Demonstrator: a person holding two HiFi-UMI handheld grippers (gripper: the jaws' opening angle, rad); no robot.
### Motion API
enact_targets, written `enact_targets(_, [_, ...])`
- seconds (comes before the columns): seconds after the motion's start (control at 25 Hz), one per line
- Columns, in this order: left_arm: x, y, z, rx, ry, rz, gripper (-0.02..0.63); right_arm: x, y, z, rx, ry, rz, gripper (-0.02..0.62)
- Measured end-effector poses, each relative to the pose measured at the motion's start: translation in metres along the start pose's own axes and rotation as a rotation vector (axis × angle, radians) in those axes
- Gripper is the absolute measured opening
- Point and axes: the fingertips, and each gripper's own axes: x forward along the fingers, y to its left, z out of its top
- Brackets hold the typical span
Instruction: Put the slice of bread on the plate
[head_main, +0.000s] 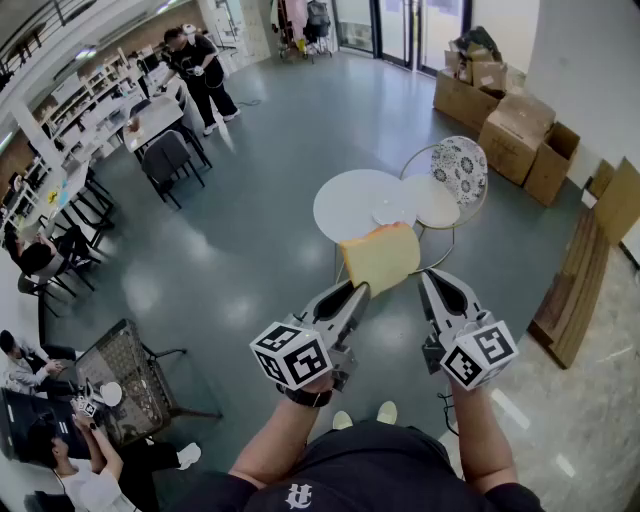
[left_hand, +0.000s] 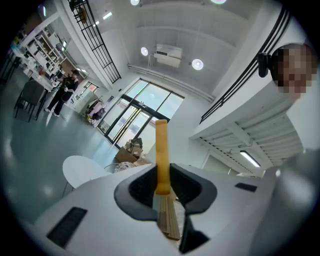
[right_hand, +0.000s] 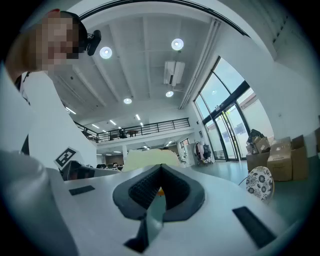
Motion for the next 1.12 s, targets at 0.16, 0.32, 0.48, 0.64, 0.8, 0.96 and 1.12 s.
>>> enact_targets(0.16, [0.006,0.001,-0.004,0.004,0.005,0.001,0.084,0.000,-0.004,-0.003,0.002,0.005,0.002,0.006])
enact_targets(0.32, [0.014,0.003,-0.009,0.002,0.010,0.009,0.084,-0.002,-0.014,-0.006,0.010,0.014,-0.003,0.006])
enact_targets(0.48, [0.019,0.002,-0.007,0.011,0.013,0.010,0.084,-0.001,-0.017,-0.005,0.012,0.015,0.001,0.006])
enact_targets(0.64, [0.020,0.006,-0.009,0.013,0.014,0.019,0.084,0.000,-0.016,-0.007,0.034,0.014,0.024,0.006])
enact_targets(0.8, [0.006,0.012,-0.008,0.013,0.014,0.023,0.084,0.003,-0.003,-0.009,0.028,0.007,0.023,0.006])
enact_targets(0.96, [0.010,0.013,-0.011,0.013,0.017,0.035,0.084,0.001,-0.010,-0.008,0.041,-0.003,0.028,0.006])
enact_targets(1.12, [0.018,0.011,-0.019,0.008,0.022,0.054,0.084,-0.005,-0.019,-0.009,0.050,0.000,0.039,0.006])
